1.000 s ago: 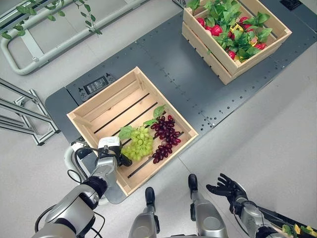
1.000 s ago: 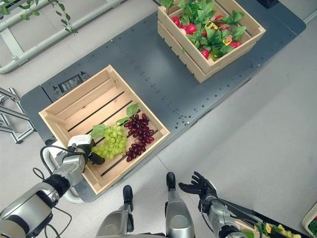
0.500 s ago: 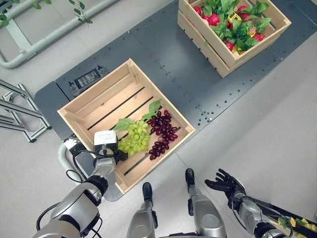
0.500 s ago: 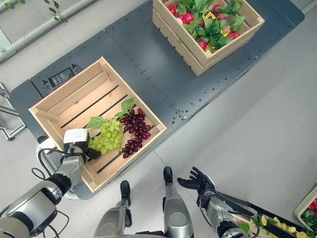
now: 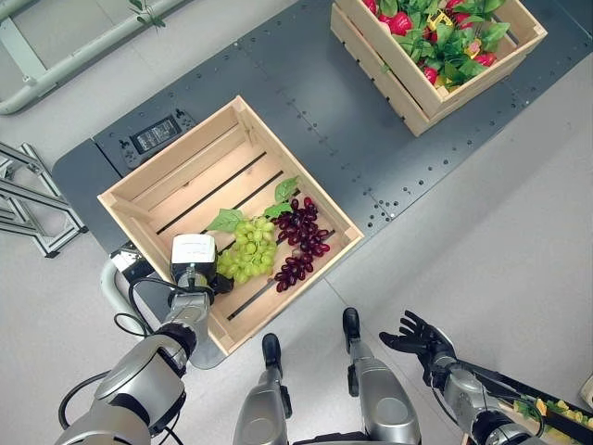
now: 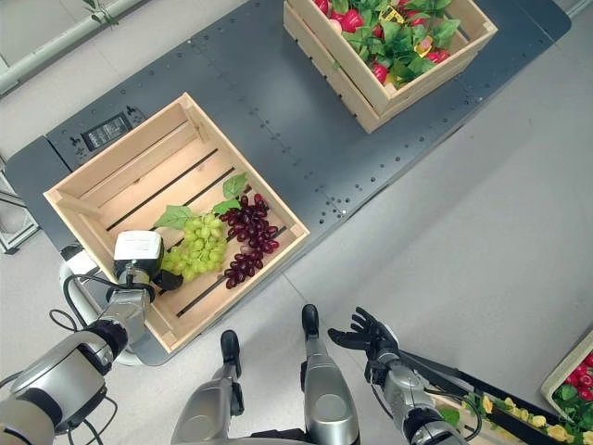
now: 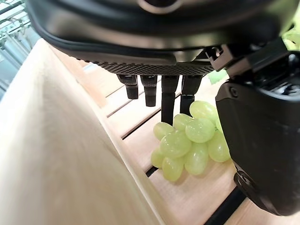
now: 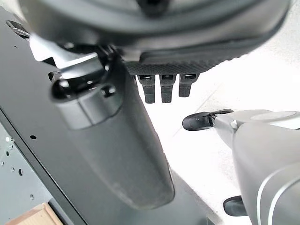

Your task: Pick up the fruits from the basket on one side to the basket on the other side

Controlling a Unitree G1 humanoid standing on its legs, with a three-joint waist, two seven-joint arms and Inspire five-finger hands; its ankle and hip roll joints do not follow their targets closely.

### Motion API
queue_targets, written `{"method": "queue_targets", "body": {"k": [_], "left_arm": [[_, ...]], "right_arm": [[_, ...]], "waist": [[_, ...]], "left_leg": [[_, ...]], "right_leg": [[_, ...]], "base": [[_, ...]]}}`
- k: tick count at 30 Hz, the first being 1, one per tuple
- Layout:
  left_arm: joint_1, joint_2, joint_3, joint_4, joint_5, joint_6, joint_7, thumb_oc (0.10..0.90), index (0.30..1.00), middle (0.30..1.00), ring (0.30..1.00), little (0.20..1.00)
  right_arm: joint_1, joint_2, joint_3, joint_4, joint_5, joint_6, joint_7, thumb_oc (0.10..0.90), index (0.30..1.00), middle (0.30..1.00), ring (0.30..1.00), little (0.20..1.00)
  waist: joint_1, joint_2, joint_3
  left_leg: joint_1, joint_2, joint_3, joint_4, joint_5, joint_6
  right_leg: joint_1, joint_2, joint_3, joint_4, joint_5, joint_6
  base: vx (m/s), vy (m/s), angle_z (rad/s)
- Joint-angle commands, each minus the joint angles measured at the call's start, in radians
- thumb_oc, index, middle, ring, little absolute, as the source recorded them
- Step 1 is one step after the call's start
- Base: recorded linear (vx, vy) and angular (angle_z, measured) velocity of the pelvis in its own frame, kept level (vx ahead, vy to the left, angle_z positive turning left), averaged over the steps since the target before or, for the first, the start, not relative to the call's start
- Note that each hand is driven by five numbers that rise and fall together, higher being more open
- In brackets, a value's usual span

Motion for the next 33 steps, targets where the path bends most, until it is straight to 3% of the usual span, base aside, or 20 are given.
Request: {"method": "queue_targets", "body": {"k": [1, 8, 9, 10, 12, 13, 20, 33], "left_arm": [[-0.126, -0.027, -0.044, 0.048, 0.118, -0.050, 0.038, 0.800, 0.900, 0.900, 0.900, 0.900], [-0.157, -0.042, -0.068, 0.081, 0.080, -0.032, 0.027, 0.800, 0.900, 0.900, 0.900, 0.900], [-0.160, -0.042, -0.068, 0.090, 0.069, -0.032, 0.016, 0.660, 0.691, 0.691, 0.691, 0.691], [-0.160, -0.042, -0.067, 0.091, 0.067, -0.028, 0.013, 0.571, 0.556, 0.556, 0.556, 0.556], [-0.162, -0.043, -0.066, 0.096, 0.059, -0.021, 0.010, 0.505, 0.458, 0.458, 0.458, 0.458], [-0.165, -0.041, -0.060, 0.106, 0.059, -0.022, 0.008, 0.400, 0.300, 0.300, 0.300, 0.300], [-0.182, -0.039, -0.058, 0.128, 0.047, -0.025, 0.014, 0.400, 0.300, 0.300, 0.300, 0.300], [-0.187, -0.027, -0.041, 0.131, 0.023, -0.092, 0.106, 0.400, 0.300, 0.300, 0.300, 0.300]], "right_arm": [[-0.014, -0.023, 0.026, -0.009, 0.041, -0.058, 0.015, 0.800, 0.900, 0.900, 0.900, 0.900], [-0.042, -0.023, 0.032, 0.000, 0.049, -0.061, 0.013, 0.800, 0.900, 0.900, 0.900, 0.900], [-0.045, -0.022, 0.033, 0.001, 0.046, -0.060, 0.012, 0.800, 0.900, 0.900, 0.900, 0.900], [-0.046, -0.022, 0.033, -0.002, 0.045, -0.059, 0.010, 0.800, 0.900, 0.900, 0.900, 0.900], [-0.052, -0.020, 0.036, -0.003, 0.045, -0.057, 0.004, 0.800, 0.900, 0.900, 0.900, 0.900], [-0.055, -0.020, 0.038, -0.006, 0.050, -0.058, 0.002, 0.800, 0.900, 0.900, 0.900, 0.900], [-0.065, -0.015, 0.042, -0.011, 0.061, -0.064, 0.002, 0.800, 0.900, 0.900, 0.900, 0.900], [-0.060, -0.012, 0.040, -0.016, 0.064, -0.073, 0.001, 0.800, 0.900, 0.900, 0.900, 0.900]], "waist": [[-0.017, -0.033, 0.007], [-0.023, -0.038, 0.027], [-0.023, -0.039, 0.030], [-0.022, -0.041, 0.031], [-0.022, -0.043, 0.034], [-0.022, -0.047, 0.037], [-0.024, -0.062, 0.050], [-0.018, -0.056, 0.052]], "left_leg": [[-0.138, -0.020, 0.027, 0.184, -0.036, 0.053], [-0.170, -0.019, 0.026, 0.217, -0.038, 0.051], [-0.175, -0.019, 0.025, 0.219, -0.036, 0.050], [-0.177, -0.019, 0.025, 0.218, -0.035, 0.050], [-0.182, -0.018, 0.027, 0.221, -0.035, 0.049], [-0.188, -0.018, 0.027, 0.225, -0.034, 0.050], [-0.202, -0.015, 0.029, 0.240, -0.037, 0.048], [-0.211, -0.021, 0.025, 0.243, -0.034, 0.049]], "right_leg": [[-0.063, 0.010, 0.017, 0.131, -0.050, -0.021], [-0.089, 0.012, 0.015, 0.155, -0.050, -0.025], [-0.092, 0.013, 0.014, 0.155, -0.049, -0.025], [-0.094, 0.013, 0.014, 0.155, -0.049, -0.025], [-0.098, 0.014, 0.013, 0.157, -0.048, -0.025], [-0.102, 0.015, 0.013, 0.158, -0.047, -0.026], [-0.112, 0.018, 0.008, 0.163, -0.043, -0.026], [-0.115, 0.014, 0.009, 0.159, -0.038, -0.027]], "base": [[0.00, 0.000, 0.00], [-0.02, -0.001, -0.01], [-0.03, -0.013, 0.04], [-0.02, -0.015, 0.03], [0.00, 0.000, 0.00], [0.00, 0.000, 0.00], [-0.01, -0.007, 0.00], [0.00, 0.000, 0.00]]}}
